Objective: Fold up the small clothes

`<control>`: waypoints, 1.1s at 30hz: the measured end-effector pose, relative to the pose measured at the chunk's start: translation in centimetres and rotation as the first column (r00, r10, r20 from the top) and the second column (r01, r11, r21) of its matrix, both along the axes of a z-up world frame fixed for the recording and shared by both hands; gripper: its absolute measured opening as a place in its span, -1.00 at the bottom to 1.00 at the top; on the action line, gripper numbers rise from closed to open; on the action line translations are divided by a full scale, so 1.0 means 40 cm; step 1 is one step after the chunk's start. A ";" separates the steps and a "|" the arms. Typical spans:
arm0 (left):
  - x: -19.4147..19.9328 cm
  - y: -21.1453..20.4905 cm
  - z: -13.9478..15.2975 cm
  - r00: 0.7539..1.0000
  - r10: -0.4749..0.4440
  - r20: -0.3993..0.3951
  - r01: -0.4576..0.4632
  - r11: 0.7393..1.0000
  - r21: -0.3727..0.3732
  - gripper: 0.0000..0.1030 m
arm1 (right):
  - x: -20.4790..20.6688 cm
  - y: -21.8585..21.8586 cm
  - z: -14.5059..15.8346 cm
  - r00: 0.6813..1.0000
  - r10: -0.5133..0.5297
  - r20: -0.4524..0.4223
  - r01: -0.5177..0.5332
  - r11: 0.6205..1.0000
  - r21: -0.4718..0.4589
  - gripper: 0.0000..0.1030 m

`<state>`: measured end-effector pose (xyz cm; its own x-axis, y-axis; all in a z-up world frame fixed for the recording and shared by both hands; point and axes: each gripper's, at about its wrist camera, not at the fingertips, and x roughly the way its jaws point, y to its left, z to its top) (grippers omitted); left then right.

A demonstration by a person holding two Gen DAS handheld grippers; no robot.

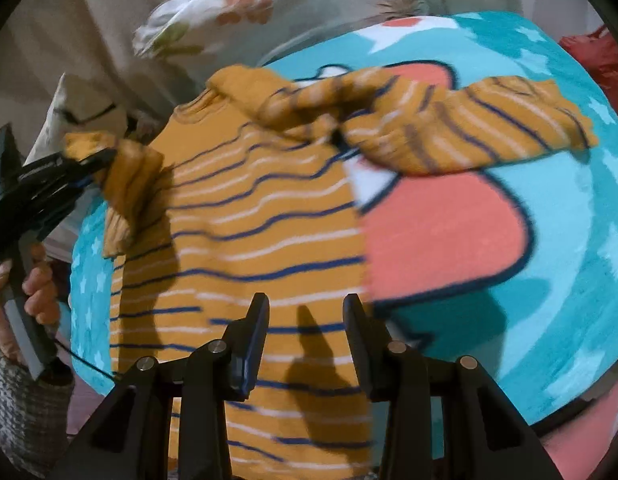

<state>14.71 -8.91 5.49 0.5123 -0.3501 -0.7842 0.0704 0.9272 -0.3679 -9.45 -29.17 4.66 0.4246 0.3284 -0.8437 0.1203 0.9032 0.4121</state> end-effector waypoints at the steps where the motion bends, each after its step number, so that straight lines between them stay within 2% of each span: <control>1: 0.016 -0.043 -0.021 1.000 -0.008 -0.013 0.008 1.000 0.006 -0.84 | 0.005 -0.026 -0.002 1.000 0.000 -0.002 0.000 1.000 -0.001 -0.19; 4: 0.048 -0.122 -0.096 0.996 -0.021 -0.088 0.019 0.999 -0.026 -0.83 | 0.015 -0.105 -0.012 1.000 -0.007 -0.011 0.007 1.000 -0.011 -0.19; 6: 0.063 -0.163 -0.144 0.991 -0.023 -0.131 0.020 1.000 -0.023 -0.79 | 0.022 -0.142 -0.016 1.000 -0.011 -0.018 0.011 1.000 -0.012 -0.19; 9: 0.068 -0.186 -0.184 0.986 -0.017 -0.167 0.013 1.000 -0.026 -0.64 | 0.035 -0.183 -0.025 1.000 -0.012 -0.025 0.012 1.000 -0.012 -0.19; 10: 0.063 -0.179 -0.184 0.985 -0.014 -0.172 0.005 0.999 -0.054 -0.51 | 0.044 -0.194 -0.026 1.000 -0.008 -0.025 0.008 1.000 -0.008 -0.19; 11: 0.057 -0.169 -0.178 0.984 -0.019 -0.174 0.003 0.996 -0.092 -0.29 | 0.052 -0.202 -0.027 1.000 -0.003 -0.022 0.003 1.000 -0.004 -0.19; 13: 0.031 -0.138 -0.156 0.984 -0.027 -0.175 -0.002 0.987 -0.164 -0.06 | 0.070 -0.209 -0.026 1.000 0.011 -0.014 -0.011 1.000 -0.001 -0.19; 14: 0.014 -0.122 -0.140 0.986 -0.021 -0.168 -0.009 0.985 -0.175 0.01 | 0.080 -0.207 -0.027 1.000 0.018 -0.013 -0.018 1.000 -0.001 -0.19; 16: -0.037 -0.085 -0.108 0.990 -0.001 -0.141 -0.021 0.988 -0.156 0.09 | 0.114 -0.202 -0.028 0.999 0.045 -0.006 -0.045 0.999 0.003 -0.19; 19: -0.117 -0.027 -0.082 0.990 0.053 -0.128 -0.060 0.996 -0.058 0.15 | 0.156 -0.201 -0.032 0.998 0.058 0.014 -0.058 0.998 0.010 -0.19; 22: -0.193 0.031 -0.081 0.982 0.126 -0.138 -0.123 0.992 0.031 0.15 | 0.187 -0.213 -0.036 0.998 0.060 0.022 -0.060 0.998 0.008 -0.19; 24: -0.242 0.076 -0.087 0.973 0.176 -0.151 -0.173 0.984 0.037 0.15 | 0.193 -0.235 -0.036 0.999 0.046 0.027 -0.046 0.999 -0.012 -0.12; 25: -0.263 0.094 -0.090 0.967 0.199 -0.158 -0.195 0.980 0.041 0.15 | 0.192 -0.257 -0.036 0.999 0.028 0.029 -0.027 0.999 -0.024 -0.02; 29: -0.325 0.144 -0.113 0.947 0.262 -0.184 -0.259 0.965 0.043 0.16 | 0.173 -0.405 -0.054 0.991 -0.131 0.009 0.132 0.990 -0.059 0.08; 33: -0.344 0.154 -0.141 0.934 0.287 -0.215 -0.284 0.958 0.044 0.16 | 0.171 -0.520 -0.078 0.954 -0.298 -0.026 0.298 0.954 0.004 0.09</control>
